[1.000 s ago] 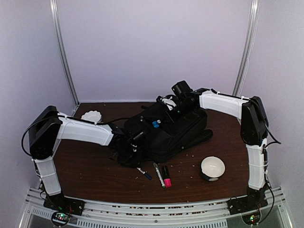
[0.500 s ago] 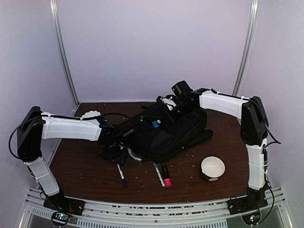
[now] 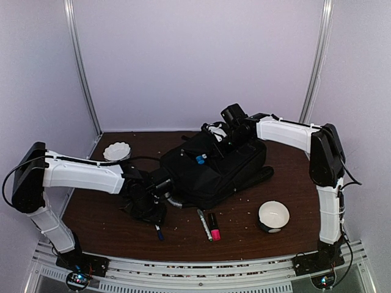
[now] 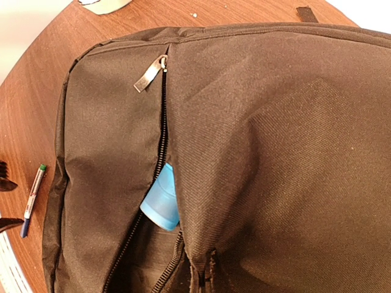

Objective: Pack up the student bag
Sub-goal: Pick up the pen at the center of the board.

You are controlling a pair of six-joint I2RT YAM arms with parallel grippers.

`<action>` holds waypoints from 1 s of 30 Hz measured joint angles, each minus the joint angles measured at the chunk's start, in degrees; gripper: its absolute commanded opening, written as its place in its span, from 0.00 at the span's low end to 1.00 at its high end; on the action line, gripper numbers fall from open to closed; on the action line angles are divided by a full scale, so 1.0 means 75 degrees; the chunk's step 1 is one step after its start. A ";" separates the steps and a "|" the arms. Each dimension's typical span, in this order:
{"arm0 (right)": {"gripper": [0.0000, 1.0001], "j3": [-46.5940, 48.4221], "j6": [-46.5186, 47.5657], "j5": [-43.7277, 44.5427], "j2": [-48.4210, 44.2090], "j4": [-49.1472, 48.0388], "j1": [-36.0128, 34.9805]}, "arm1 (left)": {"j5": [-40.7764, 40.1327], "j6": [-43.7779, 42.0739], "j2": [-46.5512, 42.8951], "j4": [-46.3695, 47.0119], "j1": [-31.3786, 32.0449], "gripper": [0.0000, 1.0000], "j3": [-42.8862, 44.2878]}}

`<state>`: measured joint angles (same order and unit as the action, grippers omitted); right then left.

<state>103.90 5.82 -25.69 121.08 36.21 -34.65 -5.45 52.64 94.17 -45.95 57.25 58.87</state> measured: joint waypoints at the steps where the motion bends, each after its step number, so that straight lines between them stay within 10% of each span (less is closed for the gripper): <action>1: 0.00 0.0000 -0.0003 0.0000 0.0000 0.0000 0.0000 | 0.0026 0.0035 0.0093 0.0044 0.0044 0.60 0.0000; 30: 0.00 0.0000 -0.0035 -0.0015 0.0003 0.0000 0.0000 | 0.0833 -0.1582 -0.1099 -0.0012 -0.0166 0.51 -0.0903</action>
<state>103.90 5.56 -25.80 121.10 36.21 -34.65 0.80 40.77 85.93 -46.04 56.01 52.10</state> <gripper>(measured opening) 0.016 0.528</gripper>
